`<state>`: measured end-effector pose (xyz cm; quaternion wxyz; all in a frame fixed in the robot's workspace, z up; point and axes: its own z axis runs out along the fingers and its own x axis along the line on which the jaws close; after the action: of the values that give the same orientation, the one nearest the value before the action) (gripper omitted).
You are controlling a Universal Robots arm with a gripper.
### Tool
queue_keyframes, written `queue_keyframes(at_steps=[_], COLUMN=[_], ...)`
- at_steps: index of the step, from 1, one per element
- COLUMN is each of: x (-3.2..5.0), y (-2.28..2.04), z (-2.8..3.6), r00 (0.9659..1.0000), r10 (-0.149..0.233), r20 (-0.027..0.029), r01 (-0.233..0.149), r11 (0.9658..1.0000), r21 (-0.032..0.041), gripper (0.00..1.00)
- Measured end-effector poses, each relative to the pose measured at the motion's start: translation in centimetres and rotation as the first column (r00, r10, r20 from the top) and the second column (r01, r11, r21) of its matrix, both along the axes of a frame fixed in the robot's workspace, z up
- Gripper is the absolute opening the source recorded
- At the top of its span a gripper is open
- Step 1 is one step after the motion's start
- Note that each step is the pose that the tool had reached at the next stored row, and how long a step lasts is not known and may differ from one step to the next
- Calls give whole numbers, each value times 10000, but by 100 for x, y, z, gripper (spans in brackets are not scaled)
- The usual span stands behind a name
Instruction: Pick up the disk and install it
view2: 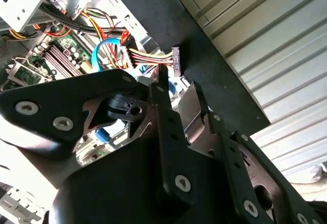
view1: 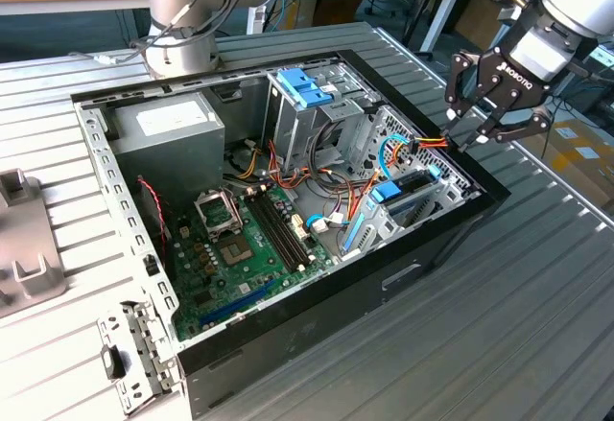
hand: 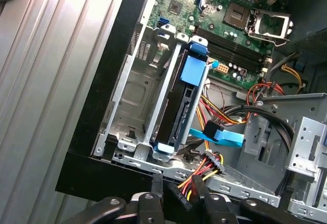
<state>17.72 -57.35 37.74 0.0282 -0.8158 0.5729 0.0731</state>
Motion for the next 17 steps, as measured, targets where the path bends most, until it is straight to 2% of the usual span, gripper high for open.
queue_keyframes(at_steps=[2,3,4,13,14,17], x=[0,1,2,79,82,82], y=[2,4,8,119,119,119], z=[-16,-34,-40,-96,-102,-102], r00=[9995,9971,9959,9895,9867,9860], r10=[322,763,903,1448,1624,1667], r20=[0,0,0,-1,-1,-1], r01=[-322,-763,-903,-1448,-1624,-1667], r11=[9995,9971,9959,9895,9867,9860], r21=[1,3,2,0,2,-2], gripper=[36,36,36,36,36,36])
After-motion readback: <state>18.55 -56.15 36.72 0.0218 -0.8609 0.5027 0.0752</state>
